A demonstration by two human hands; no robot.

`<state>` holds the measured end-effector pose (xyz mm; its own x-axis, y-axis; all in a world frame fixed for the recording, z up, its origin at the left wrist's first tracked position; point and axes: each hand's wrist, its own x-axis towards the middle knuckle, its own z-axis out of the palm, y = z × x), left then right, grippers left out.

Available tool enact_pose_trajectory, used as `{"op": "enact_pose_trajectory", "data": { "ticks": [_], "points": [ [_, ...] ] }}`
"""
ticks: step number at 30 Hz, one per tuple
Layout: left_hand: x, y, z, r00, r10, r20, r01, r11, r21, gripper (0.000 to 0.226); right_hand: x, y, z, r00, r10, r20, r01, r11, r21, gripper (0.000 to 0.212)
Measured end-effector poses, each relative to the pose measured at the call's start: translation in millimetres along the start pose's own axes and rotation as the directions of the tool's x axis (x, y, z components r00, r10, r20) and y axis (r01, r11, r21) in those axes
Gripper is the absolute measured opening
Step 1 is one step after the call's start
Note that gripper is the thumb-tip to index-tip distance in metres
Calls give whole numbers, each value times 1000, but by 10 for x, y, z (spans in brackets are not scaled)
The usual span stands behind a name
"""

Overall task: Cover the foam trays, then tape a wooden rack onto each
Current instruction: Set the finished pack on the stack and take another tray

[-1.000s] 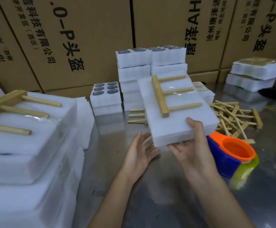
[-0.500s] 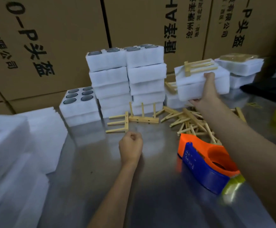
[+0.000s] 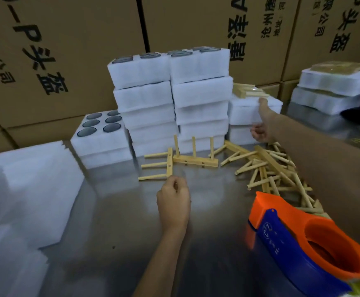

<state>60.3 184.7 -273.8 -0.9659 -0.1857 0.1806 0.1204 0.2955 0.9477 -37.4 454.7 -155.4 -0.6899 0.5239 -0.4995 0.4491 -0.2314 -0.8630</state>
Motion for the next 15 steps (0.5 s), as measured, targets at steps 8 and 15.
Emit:
{"op": "enact_pose_trajectory", "data": {
  "ticks": [8,15],
  "points": [
    [-17,44,-42,997,-69,38,73,988,-135,29,-273,-40,-18,950,-158,268,233,933,-276,57],
    [-36,108,-489,882,-221,416,439,707,-555,34,-1259,-191,433,746,-187,639,592,625,-508,39]
  ]
}}
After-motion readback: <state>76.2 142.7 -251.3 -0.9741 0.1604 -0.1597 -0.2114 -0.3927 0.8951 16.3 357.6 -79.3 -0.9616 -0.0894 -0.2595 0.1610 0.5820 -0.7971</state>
